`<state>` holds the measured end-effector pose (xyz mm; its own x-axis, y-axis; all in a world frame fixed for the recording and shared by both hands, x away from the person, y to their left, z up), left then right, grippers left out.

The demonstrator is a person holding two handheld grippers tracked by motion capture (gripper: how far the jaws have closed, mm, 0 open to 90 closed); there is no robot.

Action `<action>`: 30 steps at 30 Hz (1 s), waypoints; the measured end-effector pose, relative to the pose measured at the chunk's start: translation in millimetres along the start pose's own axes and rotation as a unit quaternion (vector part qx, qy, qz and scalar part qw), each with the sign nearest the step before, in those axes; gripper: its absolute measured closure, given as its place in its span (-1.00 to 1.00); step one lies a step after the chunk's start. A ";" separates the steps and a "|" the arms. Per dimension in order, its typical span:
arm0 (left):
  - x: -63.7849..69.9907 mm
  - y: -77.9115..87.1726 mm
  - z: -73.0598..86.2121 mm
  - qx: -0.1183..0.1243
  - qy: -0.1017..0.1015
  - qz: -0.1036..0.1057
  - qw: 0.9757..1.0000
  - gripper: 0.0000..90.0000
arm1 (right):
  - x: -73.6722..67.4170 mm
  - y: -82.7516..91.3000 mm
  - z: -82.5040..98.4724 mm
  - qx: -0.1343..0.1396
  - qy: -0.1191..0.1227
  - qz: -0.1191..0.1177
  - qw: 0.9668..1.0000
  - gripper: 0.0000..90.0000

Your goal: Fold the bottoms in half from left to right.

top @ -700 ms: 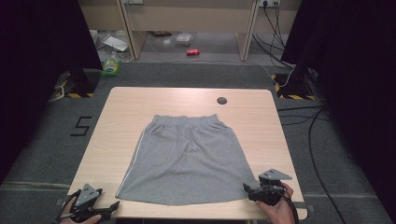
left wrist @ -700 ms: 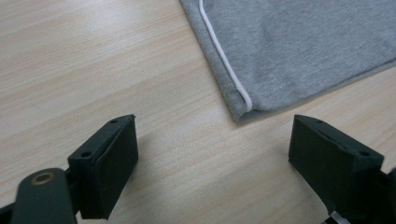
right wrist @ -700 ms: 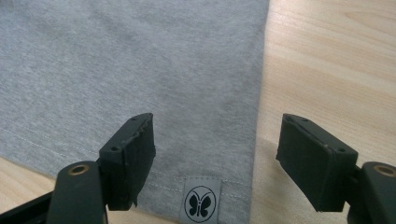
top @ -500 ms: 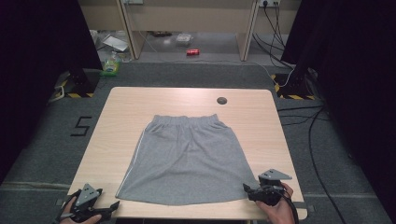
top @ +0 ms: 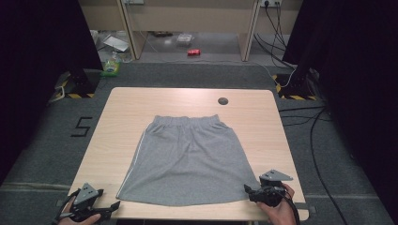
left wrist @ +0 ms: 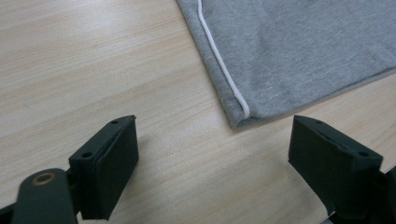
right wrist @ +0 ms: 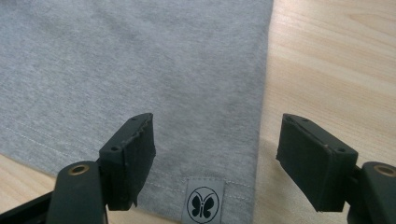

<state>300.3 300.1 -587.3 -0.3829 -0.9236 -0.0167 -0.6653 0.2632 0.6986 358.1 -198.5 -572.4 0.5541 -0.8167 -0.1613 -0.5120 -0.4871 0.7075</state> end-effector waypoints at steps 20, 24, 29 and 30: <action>-2.6 -7.8 -32.4 0.012 0.005 0.015 1.000 -0.63 | -2.9 -2.1 0.4 -0.005 0.006 -0.003 1.000 -0.38; -5.5 -13.3 -47.2 0.018 0.005 0.015 1.000 -0.63 | -2.8 -1.3 -0.5 0.000 0.003 -0.004 1.000 -0.38; -13.4 -19.8 -60.6 0.021 -0.001 0.003 1.000 -0.63 | -2.8 -1.1 -0.8 0.002 0.003 -0.006 1.000 -0.38; -13.3 -21.3 -61.4 0.018 0.003 0.006 1.000 -0.63 | -3.1 -1.0 -0.9 0.002 0.004 -0.008 1.000 -0.38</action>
<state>358.9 289.7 -558.0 -0.3867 -0.9222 -0.0044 -0.6840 0.2836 0.6721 357.5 -195.2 -571.9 0.5665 -0.8069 -0.1673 -0.5063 -0.5009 0.7020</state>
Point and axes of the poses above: each handheld gripper's, and its own axes: y roughly backward along the jaws, z roughly out of its underside, x roughly to its right, the point moved 10 cm from there along -y, roughly forward along the jaws, and after that the axes turned 8 degrees about -z, right-handed, at the moved point
